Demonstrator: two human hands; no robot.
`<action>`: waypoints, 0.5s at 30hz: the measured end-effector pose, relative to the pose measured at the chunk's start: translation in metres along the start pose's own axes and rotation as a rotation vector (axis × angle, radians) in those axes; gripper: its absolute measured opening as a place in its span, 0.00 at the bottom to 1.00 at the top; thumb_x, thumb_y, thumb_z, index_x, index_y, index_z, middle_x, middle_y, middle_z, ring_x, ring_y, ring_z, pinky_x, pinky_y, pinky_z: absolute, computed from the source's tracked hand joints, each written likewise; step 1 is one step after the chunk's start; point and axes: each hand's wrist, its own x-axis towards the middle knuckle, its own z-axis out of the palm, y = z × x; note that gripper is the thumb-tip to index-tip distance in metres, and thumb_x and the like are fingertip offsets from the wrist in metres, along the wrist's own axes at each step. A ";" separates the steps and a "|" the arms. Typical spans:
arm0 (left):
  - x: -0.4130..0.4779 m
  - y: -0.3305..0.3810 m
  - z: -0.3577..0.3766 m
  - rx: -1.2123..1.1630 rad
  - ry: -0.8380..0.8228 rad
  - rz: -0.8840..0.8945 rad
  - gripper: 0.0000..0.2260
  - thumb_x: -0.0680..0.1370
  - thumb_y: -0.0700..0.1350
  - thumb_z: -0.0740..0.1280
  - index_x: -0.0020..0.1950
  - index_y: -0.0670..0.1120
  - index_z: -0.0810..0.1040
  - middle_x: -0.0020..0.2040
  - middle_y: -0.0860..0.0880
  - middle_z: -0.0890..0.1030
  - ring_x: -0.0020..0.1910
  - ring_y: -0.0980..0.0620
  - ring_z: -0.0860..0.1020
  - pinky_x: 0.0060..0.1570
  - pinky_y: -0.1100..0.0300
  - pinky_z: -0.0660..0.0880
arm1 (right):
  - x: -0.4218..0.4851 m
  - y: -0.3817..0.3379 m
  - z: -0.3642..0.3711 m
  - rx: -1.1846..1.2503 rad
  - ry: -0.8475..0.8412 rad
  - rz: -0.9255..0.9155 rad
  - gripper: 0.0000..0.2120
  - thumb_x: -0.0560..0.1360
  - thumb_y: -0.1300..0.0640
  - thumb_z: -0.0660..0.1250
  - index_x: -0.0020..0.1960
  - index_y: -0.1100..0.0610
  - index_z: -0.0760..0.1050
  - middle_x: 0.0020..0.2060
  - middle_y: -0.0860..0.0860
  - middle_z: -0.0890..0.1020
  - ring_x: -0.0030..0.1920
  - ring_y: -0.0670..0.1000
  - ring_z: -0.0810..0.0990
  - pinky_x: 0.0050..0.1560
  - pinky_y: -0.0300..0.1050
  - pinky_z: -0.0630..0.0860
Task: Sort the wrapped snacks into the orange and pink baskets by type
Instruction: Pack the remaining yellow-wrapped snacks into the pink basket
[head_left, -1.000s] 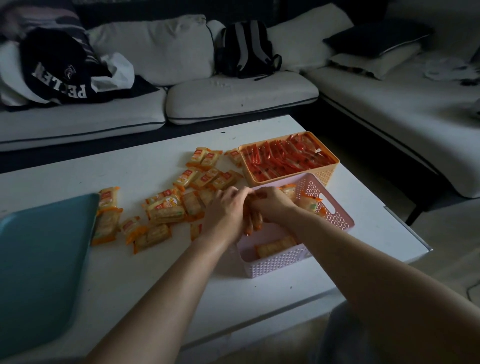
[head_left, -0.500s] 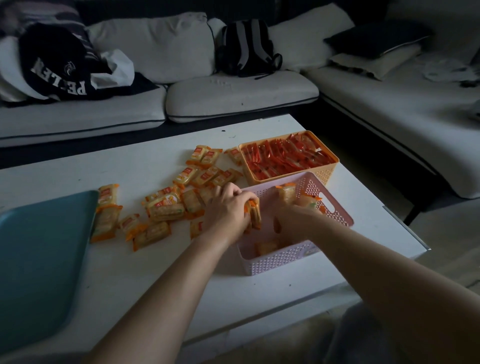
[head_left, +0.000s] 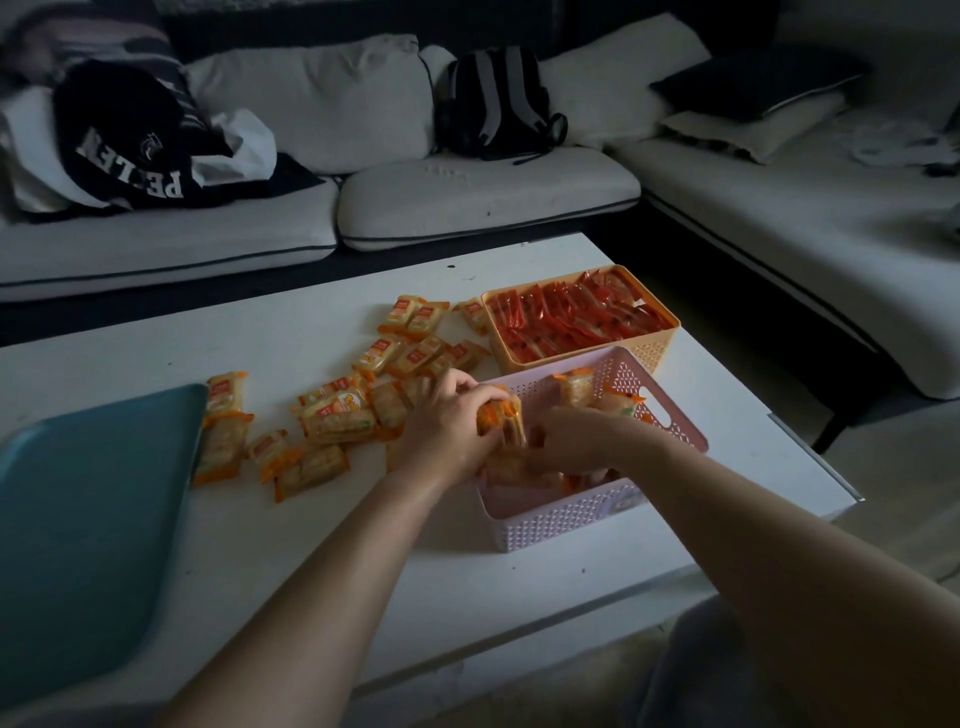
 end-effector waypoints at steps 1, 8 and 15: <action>-0.001 -0.003 0.000 -0.044 0.003 -0.003 0.17 0.76 0.51 0.71 0.65 0.58 0.80 0.61 0.51 0.71 0.62 0.47 0.68 0.61 0.54 0.69 | 0.000 -0.002 0.000 0.029 0.034 -0.005 0.11 0.79 0.48 0.68 0.45 0.55 0.80 0.31 0.47 0.80 0.29 0.43 0.77 0.31 0.32 0.73; -0.012 -0.006 -0.008 -0.228 0.031 0.032 0.23 0.67 0.49 0.64 0.61 0.52 0.81 0.61 0.51 0.76 0.64 0.49 0.73 0.65 0.52 0.70 | 0.008 -0.013 0.010 0.515 0.094 0.093 0.06 0.71 0.63 0.74 0.41 0.67 0.82 0.33 0.59 0.81 0.30 0.51 0.78 0.33 0.41 0.76; -0.021 -0.006 -0.005 -0.028 -0.122 0.112 0.36 0.63 0.62 0.64 0.72 0.62 0.71 0.71 0.51 0.67 0.71 0.45 0.65 0.71 0.50 0.65 | 0.011 -0.011 0.013 1.106 -0.009 0.213 0.04 0.77 0.69 0.66 0.49 0.67 0.79 0.40 0.61 0.84 0.39 0.55 0.84 0.48 0.49 0.83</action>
